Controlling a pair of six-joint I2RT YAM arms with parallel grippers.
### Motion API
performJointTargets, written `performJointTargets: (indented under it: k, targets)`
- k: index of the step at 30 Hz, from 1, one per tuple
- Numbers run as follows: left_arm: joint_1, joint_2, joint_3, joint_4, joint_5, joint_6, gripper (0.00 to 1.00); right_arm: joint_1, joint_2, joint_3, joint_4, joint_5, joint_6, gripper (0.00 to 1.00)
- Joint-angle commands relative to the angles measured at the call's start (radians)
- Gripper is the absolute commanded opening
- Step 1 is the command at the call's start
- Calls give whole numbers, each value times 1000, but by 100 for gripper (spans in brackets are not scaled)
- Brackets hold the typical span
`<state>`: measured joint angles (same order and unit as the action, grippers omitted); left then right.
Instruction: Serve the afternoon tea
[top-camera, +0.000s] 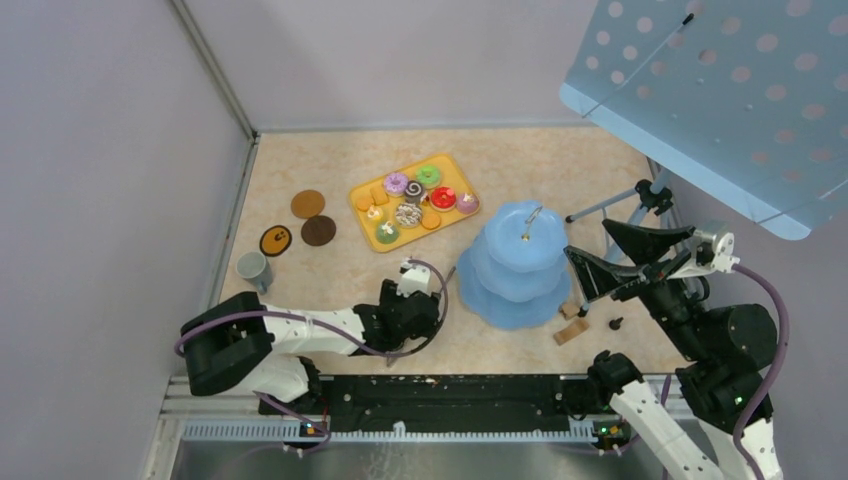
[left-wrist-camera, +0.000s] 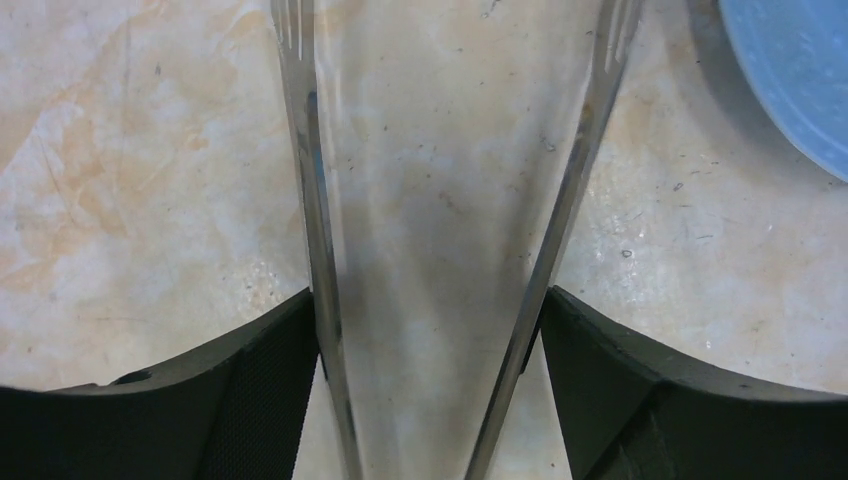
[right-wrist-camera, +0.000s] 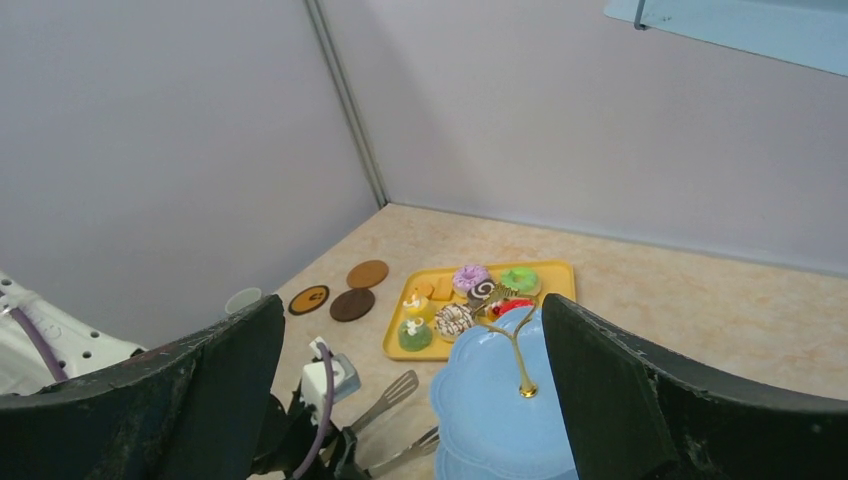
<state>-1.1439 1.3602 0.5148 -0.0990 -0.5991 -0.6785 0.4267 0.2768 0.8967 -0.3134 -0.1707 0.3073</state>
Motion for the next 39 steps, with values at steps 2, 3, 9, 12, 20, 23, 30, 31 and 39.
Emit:
performJointTargets:
  k: [2, 3, 9, 12, 20, 23, 30, 31, 39]
  targets:
    - [0, 8, 3, 139, -36, 170, 81, -9, -12, 2, 31, 2, 4, 98]
    - [6, 4, 0, 160, -42, 196, 80, -9, -14, -3, 33, 2, 4, 98]
    - [34, 19, 37, 147, -18, 171, 94, -9, -12, -15, 49, -2, 12, 98]
    - [28, 30, 16, 90, 3, 83, 98, -9, -14, -18, 47, 3, 11, 98]
    - [-73, 12, -39, -28, -9, -98, 96, -9, -14, -34, 68, -2, 16, 98]
    - [-82, 93, -41, -5, -50, -106, 93, -9, -14, -42, 77, -5, 23, 98]
    - [-82, 175, 18, -18, -149, -132, 83, -8, -23, -31, 53, 4, 17, 98]
    - [-81, 175, 16, -10, -162, -131, 80, -8, -27, -33, 52, 6, 16, 98]
    - [-82, 40, 150, -255, -195, -124, 66, -9, -36, -34, 32, 23, 6, 98]
